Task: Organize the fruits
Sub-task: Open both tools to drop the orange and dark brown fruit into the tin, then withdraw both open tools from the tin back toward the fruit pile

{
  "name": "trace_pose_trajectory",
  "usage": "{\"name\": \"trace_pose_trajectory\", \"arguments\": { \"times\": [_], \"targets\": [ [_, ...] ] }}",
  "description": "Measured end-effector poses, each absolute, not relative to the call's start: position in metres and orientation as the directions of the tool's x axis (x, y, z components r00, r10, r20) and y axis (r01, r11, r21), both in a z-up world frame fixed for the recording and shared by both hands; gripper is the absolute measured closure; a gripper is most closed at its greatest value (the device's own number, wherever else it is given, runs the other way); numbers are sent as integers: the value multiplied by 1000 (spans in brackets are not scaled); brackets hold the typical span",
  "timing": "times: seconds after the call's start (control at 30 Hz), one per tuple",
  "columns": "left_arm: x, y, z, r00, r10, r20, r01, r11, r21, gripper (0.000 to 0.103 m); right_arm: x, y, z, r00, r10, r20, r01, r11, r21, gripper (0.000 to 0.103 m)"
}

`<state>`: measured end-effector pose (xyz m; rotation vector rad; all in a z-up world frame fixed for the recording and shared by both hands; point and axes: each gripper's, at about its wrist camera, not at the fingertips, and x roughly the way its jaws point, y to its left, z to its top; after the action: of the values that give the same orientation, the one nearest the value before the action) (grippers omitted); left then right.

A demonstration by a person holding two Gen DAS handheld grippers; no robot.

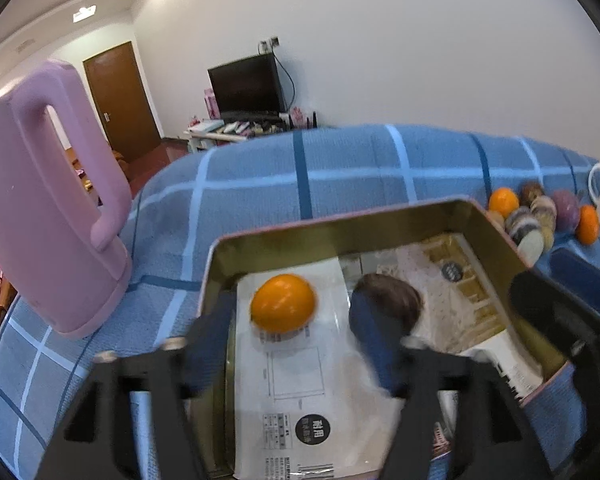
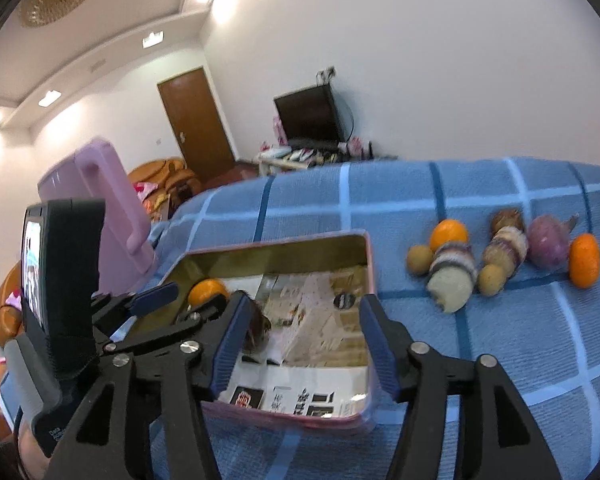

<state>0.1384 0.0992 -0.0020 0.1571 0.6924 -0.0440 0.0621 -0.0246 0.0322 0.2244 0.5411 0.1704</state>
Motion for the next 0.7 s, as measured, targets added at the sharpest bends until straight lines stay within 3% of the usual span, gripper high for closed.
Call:
{"name": "trace_pose_trajectory", "arguments": {
  "times": [0.07,0.23,0.43,0.7],
  "targets": [
    [135,102,4,794,6,-608,81,990,115,16,58,-32,37,877,168,-451,-54,966,254,26],
    [129,113,18,829,-47,-558,71,997,22,3,41,-48,50,933,24,-358,60,974,220,21],
    [127,121,21,855,-29,-517,34,999,-1,0,40,-42,52,941,-134,-309,163,984,71,19],
    [129,123,15,852,9,-524,-26,999,-26,0,43,-51,52,927,-146,-345,183,980,75,19]
  ]
}}
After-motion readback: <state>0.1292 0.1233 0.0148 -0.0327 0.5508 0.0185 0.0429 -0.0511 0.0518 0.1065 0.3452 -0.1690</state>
